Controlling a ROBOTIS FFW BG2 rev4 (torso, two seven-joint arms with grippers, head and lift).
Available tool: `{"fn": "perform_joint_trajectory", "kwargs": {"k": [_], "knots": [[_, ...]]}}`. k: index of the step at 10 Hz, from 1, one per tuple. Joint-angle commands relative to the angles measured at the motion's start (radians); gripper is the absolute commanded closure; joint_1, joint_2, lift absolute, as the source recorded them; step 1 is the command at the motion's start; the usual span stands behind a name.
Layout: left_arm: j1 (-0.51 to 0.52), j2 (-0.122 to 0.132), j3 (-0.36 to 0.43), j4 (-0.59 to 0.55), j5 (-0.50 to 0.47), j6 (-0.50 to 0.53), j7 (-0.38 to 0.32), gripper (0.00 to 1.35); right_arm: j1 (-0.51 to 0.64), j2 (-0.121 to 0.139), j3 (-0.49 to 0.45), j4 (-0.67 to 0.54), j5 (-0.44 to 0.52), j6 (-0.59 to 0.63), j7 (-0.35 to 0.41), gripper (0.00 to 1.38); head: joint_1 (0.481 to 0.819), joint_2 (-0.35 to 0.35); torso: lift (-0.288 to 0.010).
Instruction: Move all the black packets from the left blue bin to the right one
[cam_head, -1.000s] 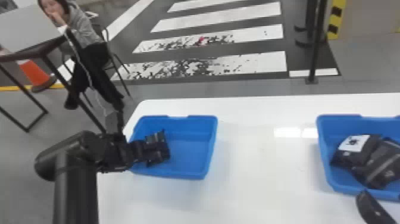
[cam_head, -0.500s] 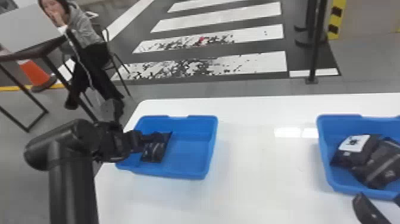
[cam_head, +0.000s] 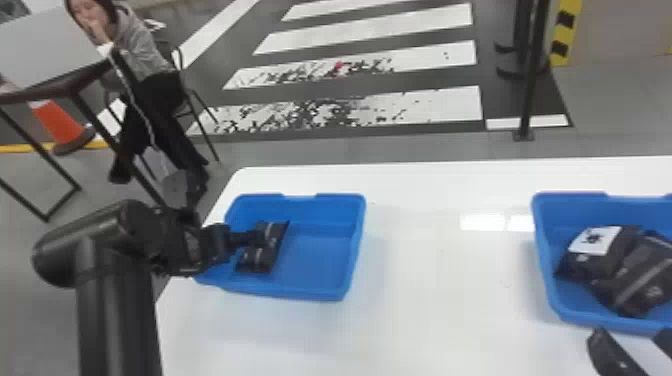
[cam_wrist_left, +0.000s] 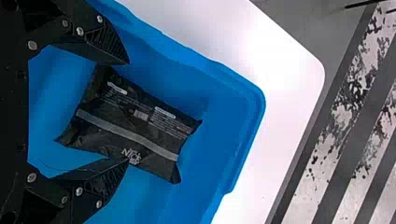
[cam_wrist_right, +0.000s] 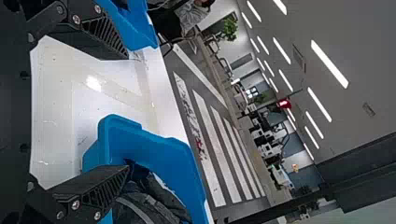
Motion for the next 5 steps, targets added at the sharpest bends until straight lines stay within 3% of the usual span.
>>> {"fn": "perform_joint_trajectory", "kwargs": {"k": [1, 5], "knots": [[-0.002, -0.002, 0.007, 0.004, -0.004, 0.002, 0.003, 0.34, -0.005, 0.0, 0.001, 0.005, -0.003, 0.001, 0.0, 0.2, 0.695, 0.35, -0.154], [-0.024, 0.005, -0.011, 0.129, 0.051, -0.06, 0.004, 0.35, -0.01, 0.0, 0.001, 0.024, -0.023, 0.009, 0.006, 0.2, 0.695, 0.35, -0.154]]}}
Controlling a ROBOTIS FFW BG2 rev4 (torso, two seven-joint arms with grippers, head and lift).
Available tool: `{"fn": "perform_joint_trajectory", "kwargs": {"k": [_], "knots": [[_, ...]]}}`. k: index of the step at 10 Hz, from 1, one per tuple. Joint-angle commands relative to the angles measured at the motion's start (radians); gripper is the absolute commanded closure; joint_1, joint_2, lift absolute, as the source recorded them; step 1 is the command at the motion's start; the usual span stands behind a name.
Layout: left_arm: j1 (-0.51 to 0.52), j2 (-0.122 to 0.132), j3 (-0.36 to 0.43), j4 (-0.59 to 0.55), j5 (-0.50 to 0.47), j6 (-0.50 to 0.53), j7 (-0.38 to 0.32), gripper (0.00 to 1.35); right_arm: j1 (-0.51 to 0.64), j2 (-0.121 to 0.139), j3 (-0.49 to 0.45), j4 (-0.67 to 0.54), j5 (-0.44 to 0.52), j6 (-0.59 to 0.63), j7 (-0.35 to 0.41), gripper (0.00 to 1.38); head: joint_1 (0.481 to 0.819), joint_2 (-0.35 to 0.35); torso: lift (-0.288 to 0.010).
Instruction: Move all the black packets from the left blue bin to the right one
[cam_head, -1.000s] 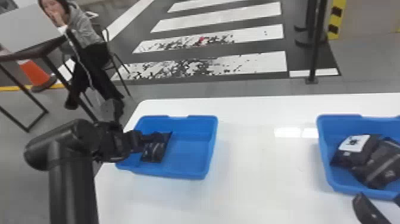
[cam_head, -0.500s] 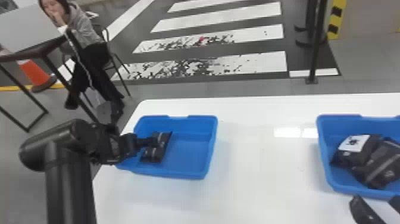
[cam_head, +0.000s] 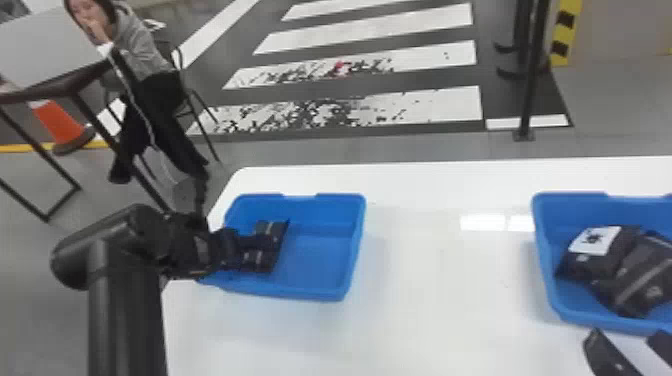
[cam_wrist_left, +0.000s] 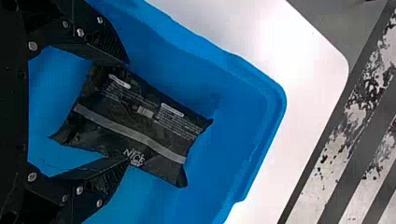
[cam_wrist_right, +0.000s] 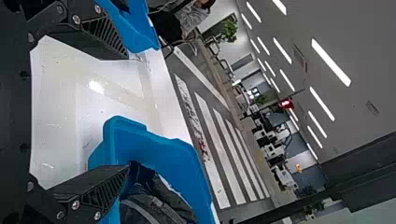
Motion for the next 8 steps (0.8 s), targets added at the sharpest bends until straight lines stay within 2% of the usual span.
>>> {"fn": "perform_joint_trajectory", "kwargs": {"k": [1, 2, 4, 5, 7, 8], "knots": [[-0.004, 0.009, -0.016, 0.032, 0.011, -0.009, -0.002, 0.4, -0.004, 0.0, 0.0, 0.005, -0.007, 0.003, 0.003, 0.2, 0.695, 0.35, -0.154], [-0.004, 0.014, -0.018, 0.042, 0.025, -0.011, -0.003, 0.7, -0.004, 0.0, 0.002, 0.008, -0.007, 0.005, 0.004, 0.2, 0.695, 0.35, -0.154], [0.006, 0.015, -0.03, 0.042, 0.021, -0.024, -0.008, 1.24, -0.004, 0.0, 0.002, 0.013, -0.017, 0.01, 0.006, 0.2, 0.695, 0.35, -0.154], [0.011, 0.02, -0.042, 0.042, 0.017, -0.041, -0.018, 1.21, -0.004, 0.0, 0.0, 0.018, -0.021, 0.01, 0.007, 0.2, 0.695, 0.35, -0.154], [0.035, 0.023, -0.036, 0.037, -0.033, -0.114, -0.098, 1.21, -0.004, 0.0, 0.0, 0.018, -0.025, 0.013, 0.01, 0.2, 0.695, 0.35, -0.154], [0.082, 0.021, -0.034, -0.024, -0.021, -0.156, -0.13, 1.21, -0.004, 0.0, 0.0, 0.015, -0.027, 0.013, 0.012, 0.2, 0.695, 0.35, -0.154]]}}
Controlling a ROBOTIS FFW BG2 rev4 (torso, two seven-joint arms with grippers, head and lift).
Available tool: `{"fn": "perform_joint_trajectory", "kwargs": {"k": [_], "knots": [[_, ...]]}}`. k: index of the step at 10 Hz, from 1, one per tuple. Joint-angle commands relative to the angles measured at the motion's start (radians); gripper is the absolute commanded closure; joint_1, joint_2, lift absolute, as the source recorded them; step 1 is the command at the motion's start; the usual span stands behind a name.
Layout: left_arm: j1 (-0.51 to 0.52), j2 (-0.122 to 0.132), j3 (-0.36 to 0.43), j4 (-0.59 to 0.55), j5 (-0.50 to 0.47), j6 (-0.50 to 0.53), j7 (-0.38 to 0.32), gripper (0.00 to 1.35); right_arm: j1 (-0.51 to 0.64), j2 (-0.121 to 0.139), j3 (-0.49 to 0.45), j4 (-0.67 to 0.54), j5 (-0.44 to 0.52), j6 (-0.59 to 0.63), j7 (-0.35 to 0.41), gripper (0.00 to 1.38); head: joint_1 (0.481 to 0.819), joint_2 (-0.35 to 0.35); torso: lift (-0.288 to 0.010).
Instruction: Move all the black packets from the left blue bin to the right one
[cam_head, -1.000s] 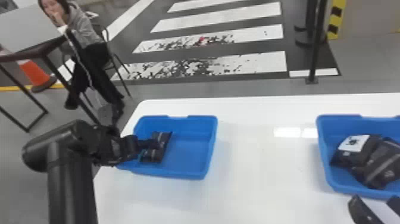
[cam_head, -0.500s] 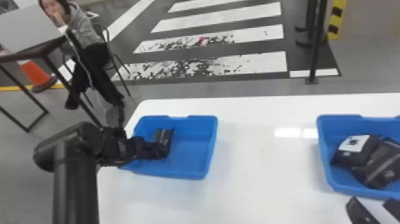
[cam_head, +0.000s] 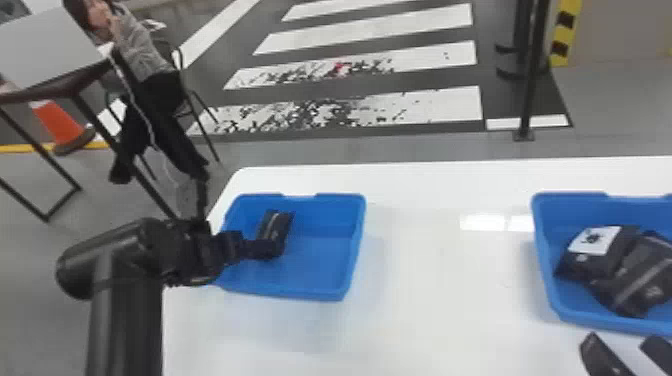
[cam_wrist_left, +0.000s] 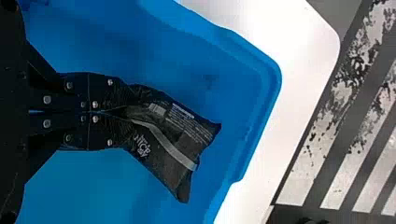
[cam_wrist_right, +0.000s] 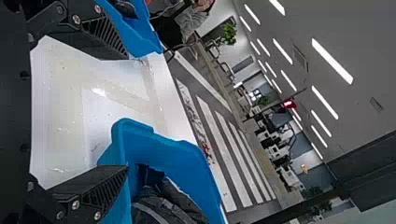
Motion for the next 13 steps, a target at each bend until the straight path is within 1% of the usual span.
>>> {"fn": "perform_joint_trajectory", "kwargs": {"k": [1, 3, 5, 7, 8, 9, 11, 12, 13], "knots": [[0.088, -0.016, 0.014, -0.136, 0.024, -0.057, -0.016, 1.21, 0.0, 0.0, 0.0, -0.007, -0.001, 0.0, 0.003, 0.2, 0.695, 0.35, -0.154], [0.233, -0.059, 0.034, -0.384, 0.036, -0.13, -0.076, 1.21, -0.002, -0.005, 0.004, -0.031, 0.001, 0.012, 0.012, 0.2, 0.695, 0.35, -0.154], [0.345, -0.082, -0.02, -0.6, 0.038, -0.184, -0.145, 1.21, -0.025, -0.012, 0.01, -0.051, 0.001, 0.024, 0.029, 0.2, 0.695, 0.35, -0.154], [0.426, -0.108, -0.102, -0.755, 0.072, -0.219, -0.194, 1.21, -0.074, -0.014, 0.012, -0.068, -0.003, 0.059, 0.06, 0.2, 0.695, 0.309, -0.154], [0.466, -0.111, -0.156, -0.799, 0.108, -0.221, -0.214, 1.21, -0.118, -0.018, 0.03, -0.065, -0.017, 0.096, 0.075, 0.2, 0.695, 0.262, -0.154], [0.495, -0.111, -0.226, -0.823, 0.152, -0.228, -0.217, 1.21, -0.152, -0.026, 0.054, -0.058, -0.041, 0.098, 0.075, 0.2, 0.695, 0.209, -0.154], [0.488, -0.111, -0.345, -0.833, 0.21, -0.228, -0.234, 1.21, -0.211, -0.035, 0.078, -0.041, -0.075, 0.098, 0.073, 0.2, 0.695, 0.115, -0.154], [0.478, -0.111, -0.397, -0.833, 0.223, -0.228, -0.238, 1.21, -0.233, -0.044, 0.092, -0.038, -0.091, 0.098, 0.07, 0.2, 0.695, 0.067, -0.154], [0.471, -0.111, -0.437, -0.833, 0.239, -0.223, -0.24, 1.21, -0.248, -0.049, 0.1, -0.041, -0.099, 0.096, 0.069, 0.2, 0.695, 0.043, -0.154]]}}
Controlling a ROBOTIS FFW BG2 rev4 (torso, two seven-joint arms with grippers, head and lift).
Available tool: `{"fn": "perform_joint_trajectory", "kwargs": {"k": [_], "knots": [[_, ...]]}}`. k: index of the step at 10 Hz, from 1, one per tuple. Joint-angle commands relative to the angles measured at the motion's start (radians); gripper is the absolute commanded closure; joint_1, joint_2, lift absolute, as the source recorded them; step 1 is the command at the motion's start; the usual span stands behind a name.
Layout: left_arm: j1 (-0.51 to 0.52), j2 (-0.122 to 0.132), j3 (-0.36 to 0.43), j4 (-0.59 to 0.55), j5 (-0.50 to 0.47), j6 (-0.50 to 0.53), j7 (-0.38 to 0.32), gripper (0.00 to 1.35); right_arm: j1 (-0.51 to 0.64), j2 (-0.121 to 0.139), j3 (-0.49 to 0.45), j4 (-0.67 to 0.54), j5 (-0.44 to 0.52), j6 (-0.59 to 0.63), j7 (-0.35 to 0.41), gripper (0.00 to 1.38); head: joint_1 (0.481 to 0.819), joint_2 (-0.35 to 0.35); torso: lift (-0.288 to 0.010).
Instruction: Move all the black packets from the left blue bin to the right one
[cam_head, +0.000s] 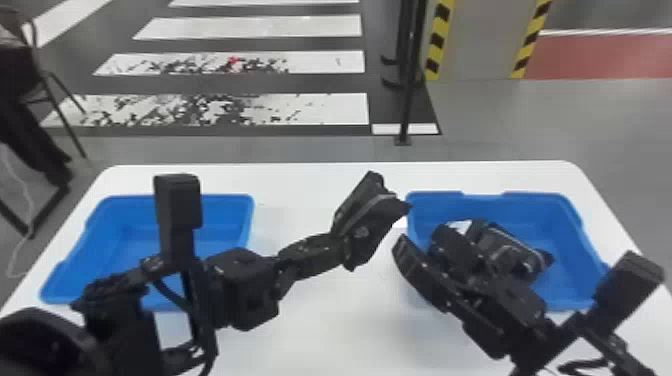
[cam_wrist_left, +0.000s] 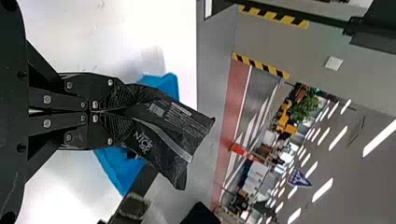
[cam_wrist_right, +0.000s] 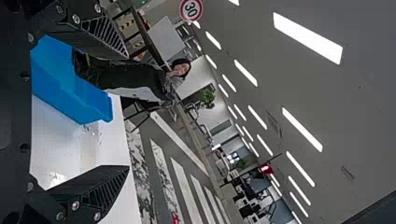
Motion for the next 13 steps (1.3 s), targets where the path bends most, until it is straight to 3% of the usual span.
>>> {"fn": "perform_joint_trajectory", "kwargs": {"k": [1, 3, 5, 7, 9, 10, 12, 13], "knots": [[-0.007, -0.001, -0.051, 0.0, 0.018, 0.011, -0.002, 1.21, -0.016, -0.004, 0.012, -0.002, -0.008, -0.027, -0.004, 0.2, 0.695, 0.005, -0.154], [-0.01, -0.004, -0.08, 0.005, 0.03, 0.023, -0.011, 1.21, -0.026, -0.006, 0.024, 0.005, -0.004, -0.059, -0.01, 0.22, 0.695, -0.045, -0.154], [-0.012, -0.008, -0.08, 0.007, 0.03, 0.03, -0.014, 1.21, -0.031, -0.004, 0.022, 0.022, -0.02, -0.106, -0.02, 1.29, 0.695, -0.065, -0.154], [-0.007, -0.011, -0.073, 0.007, 0.028, 0.03, -0.014, 1.21, -0.028, -0.004, 0.032, 0.027, -0.074, -0.103, -0.019, 1.27, 0.695, -0.077, -0.154], [0.0, -0.029, -0.053, 0.007, 0.024, 0.018, -0.011, 1.2, -0.021, -0.004, 0.062, 0.029, -0.184, -0.02, -0.002, 1.27, 0.695, -0.063, -0.154], [0.008, -0.038, -0.039, 0.007, 0.024, 0.016, -0.008, 1.06, -0.019, -0.006, 0.07, 0.029, -0.222, -0.003, 0.003, 1.27, 0.695, -0.038, -0.154], [0.037, -0.047, -0.027, 0.01, 0.042, -0.038, -0.01, 0.18, -0.026, -0.003, 0.03, 0.044, -0.256, -0.003, 0.001, 1.27, 0.695, 0.0, -0.154], [0.054, -0.046, -0.021, 0.01, 0.068, -0.053, -0.014, 0.07, -0.038, -0.004, -0.028, 0.054, -0.248, -0.003, 0.001, 1.27, 0.695, -0.008, -0.154]]}}
